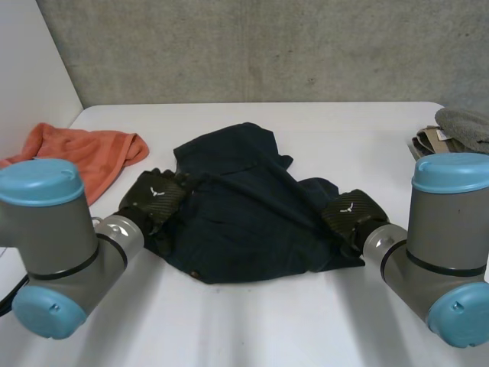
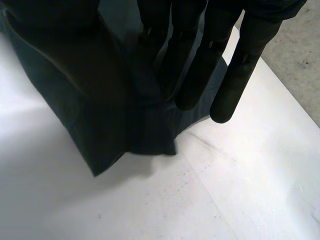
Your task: Fold the laundry.
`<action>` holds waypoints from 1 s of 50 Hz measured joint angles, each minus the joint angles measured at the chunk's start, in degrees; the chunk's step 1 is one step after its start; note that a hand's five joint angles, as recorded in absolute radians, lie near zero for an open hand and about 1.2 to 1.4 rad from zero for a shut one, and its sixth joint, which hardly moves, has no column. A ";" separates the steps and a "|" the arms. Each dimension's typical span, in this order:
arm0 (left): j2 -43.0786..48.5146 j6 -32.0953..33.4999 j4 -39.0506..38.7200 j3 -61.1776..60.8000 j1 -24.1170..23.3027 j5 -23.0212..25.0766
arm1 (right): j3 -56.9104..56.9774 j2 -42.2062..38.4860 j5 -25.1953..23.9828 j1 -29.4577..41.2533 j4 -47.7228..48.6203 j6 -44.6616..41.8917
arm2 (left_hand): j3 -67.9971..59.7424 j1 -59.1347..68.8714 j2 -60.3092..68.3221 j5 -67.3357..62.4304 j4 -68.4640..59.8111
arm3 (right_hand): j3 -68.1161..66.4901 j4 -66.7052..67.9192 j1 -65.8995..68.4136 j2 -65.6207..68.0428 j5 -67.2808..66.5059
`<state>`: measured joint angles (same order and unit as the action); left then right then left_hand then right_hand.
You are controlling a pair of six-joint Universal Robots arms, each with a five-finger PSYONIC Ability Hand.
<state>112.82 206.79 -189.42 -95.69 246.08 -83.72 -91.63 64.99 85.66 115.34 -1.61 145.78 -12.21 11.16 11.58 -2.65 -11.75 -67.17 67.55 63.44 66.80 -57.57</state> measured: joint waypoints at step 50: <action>14.48 -18.23 -22.46 20.51 -16.13 13.15 | -3.75 7.06 1.80 -8.98 6.17 2.94 | -0.22 0.46 0.42 -0.05 -0.05 | 55.23 -55.24 -50.15 -54.63 55.03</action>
<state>127.30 188.57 -211.89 -75.18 229.95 -70.57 -95.39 72.05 87.46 106.36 4.55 148.72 -12.43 11.62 12.00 -2.70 -11.80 -11.94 12.31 13.29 12.17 -2.54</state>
